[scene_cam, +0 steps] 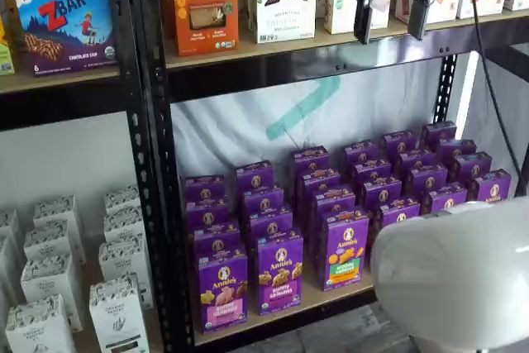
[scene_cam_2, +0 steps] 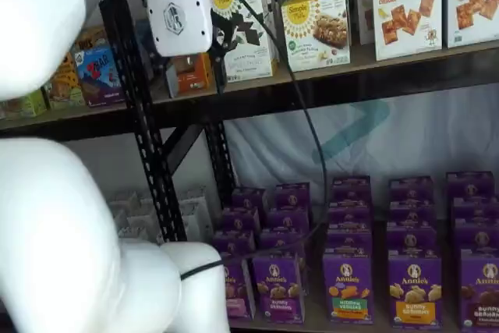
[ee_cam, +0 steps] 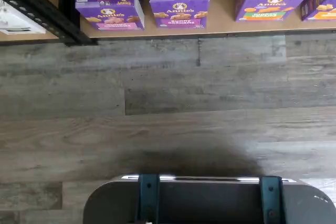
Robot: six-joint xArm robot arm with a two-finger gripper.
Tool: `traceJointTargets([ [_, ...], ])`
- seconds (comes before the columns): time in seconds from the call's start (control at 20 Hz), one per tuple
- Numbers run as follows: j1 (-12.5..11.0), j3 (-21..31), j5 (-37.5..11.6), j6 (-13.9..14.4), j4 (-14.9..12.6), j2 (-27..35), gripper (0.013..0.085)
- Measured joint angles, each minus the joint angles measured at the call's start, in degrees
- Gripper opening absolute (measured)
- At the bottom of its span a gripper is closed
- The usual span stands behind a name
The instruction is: Pick up the purple box with a pink patch in the middle, on the bottom shelf, the first box from the left
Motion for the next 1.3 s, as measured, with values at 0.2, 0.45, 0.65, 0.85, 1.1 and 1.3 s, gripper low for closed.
traceJointTargets([
  [0.2,2.6,3.4,-2.5,2.1,-1.3,-0.1,0.0850],
  [0.45,4.0,8.4,-6.0,3.5,-1.5,0.1,0.0850],
  [0.65,5.2,12.7,-9.8,4.5,-1.9,0.4,0.0850],
  [0.85,6.3,17.0,-14.5,5.5,-2.5,0.6,0.0850],
  [1.1,7.8,22.3,-22.2,6.9,-2.7,1.3,0.0850],
  [1.3,9.1,26.1,-28.3,8.2,-2.9,2.6,0.0850],
])
